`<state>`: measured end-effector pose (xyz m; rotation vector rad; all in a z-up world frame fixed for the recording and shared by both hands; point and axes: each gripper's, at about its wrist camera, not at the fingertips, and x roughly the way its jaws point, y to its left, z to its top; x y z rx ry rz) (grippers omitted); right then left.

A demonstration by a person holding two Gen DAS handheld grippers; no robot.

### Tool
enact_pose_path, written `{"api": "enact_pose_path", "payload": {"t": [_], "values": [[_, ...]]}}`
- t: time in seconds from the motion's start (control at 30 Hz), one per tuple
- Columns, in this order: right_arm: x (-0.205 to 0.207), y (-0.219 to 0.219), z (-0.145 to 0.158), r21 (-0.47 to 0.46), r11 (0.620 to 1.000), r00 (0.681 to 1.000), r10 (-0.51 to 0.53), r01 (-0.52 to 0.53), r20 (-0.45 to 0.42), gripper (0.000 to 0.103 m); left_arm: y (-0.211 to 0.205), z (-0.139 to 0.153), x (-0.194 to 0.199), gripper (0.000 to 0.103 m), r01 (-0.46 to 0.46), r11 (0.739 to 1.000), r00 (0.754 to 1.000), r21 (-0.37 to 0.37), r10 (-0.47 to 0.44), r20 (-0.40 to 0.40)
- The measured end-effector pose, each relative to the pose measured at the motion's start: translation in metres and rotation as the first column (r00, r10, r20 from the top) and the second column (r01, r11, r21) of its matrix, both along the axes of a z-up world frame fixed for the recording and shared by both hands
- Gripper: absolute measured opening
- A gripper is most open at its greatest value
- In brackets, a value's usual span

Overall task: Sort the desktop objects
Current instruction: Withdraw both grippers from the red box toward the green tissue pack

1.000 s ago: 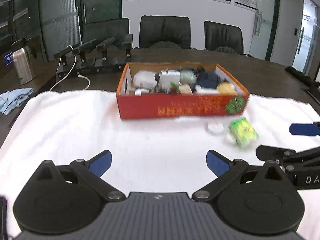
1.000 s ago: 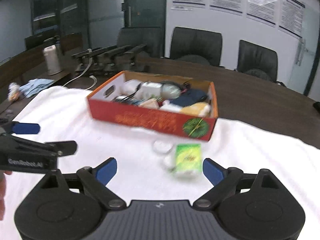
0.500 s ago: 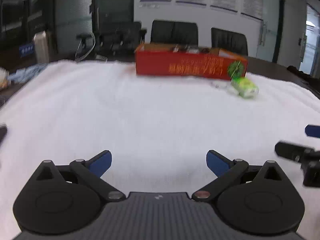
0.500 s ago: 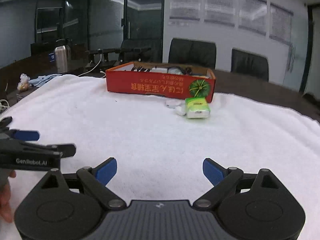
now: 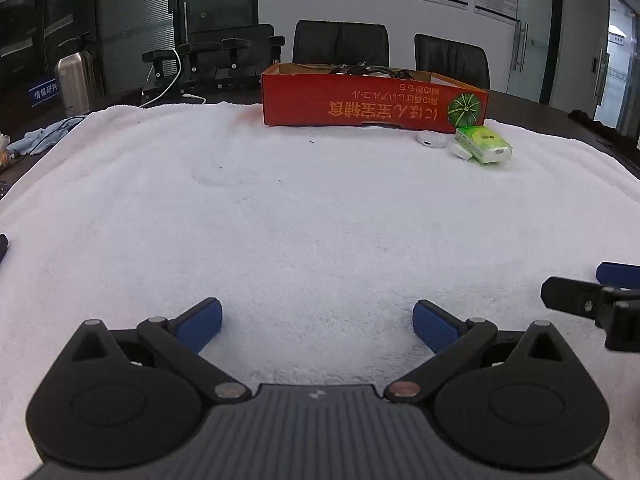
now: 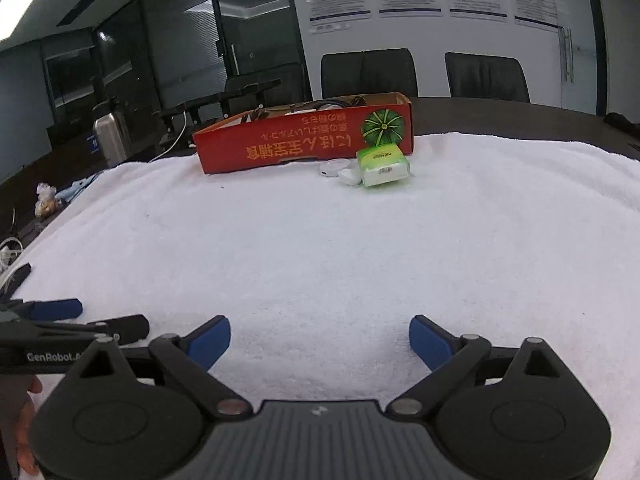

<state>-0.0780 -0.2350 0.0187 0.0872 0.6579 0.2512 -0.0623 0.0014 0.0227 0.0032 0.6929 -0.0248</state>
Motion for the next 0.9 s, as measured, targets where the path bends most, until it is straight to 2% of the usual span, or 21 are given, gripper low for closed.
{"api": "enact_pose_path", "payload": {"t": [0.3, 0.47, 0.57, 0.63, 0.7, 0.73, 0.8, 0.9], "values": [[0.001, -0.001, 0.001, 0.007, 1.0, 1.0, -0.006, 0.006, -0.004, 0.1, 0.001, 0.001, 0.0, 0.103, 0.001, 1.0, 1.0, 0.002, -0.001, -0.001], [0.001, 0.004, 0.001, -0.022, 1.0, 1.0, -0.005, 0.005, -0.008, 0.1, 0.0, 0.001, 0.0, 0.103, 0.001, 1.0, 1.0, 0.005, -0.001, -0.002], [0.0, 0.0, 0.002, 0.002, 1.0, 1.0, -0.003, 0.003, -0.003, 0.1, -0.002, 0.001, 0.0, 0.103, 0.003, 1.0, 1.0, 0.016, -0.002, -0.003], [0.001, -0.005, 0.002, 0.036, 0.999, 1.0, -0.008, 0.009, -0.013, 0.1, -0.001, 0.001, -0.001, 0.103, 0.002, 1.0, 1.0, 0.006, -0.002, -0.001], [0.009, -0.008, 0.009, 0.037, 0.999, 0.997, 0.024, -0.022, -0.068, 0.1, 0.0, 0.002, -0.002, 0.103, 0.004, 1.0, 1.0, 0.0, -0.004, 0.008], [0.018, -0.01, 0.016, 0.031, 0.997, 0.992, 0.067, -0.064, -0.103, 0.1, 0.0, 0.004, -0.004, 0.103, 0.022, 1.0, 1.0, -0.006, -0.022, 0.014], [0.032, -0.02, 0.033, 0.044, 0.993, 0.989, 0.114, -0.111, -0.093, 0.099, -0.004, 0.017, 0.0, 0.103, 0.113, 0.994, 0.993, 0.006, -0.113, 0.021], [0.071, -0.042, 0.058, 0.058, 0.992, 0.991, 0.113, -0.109, -0.074, 0.1, -0.017, 0.045, 0.017, 0.103, 0.263, 0.964, 0.961, 0.043, -0.265, 0.076]]}}
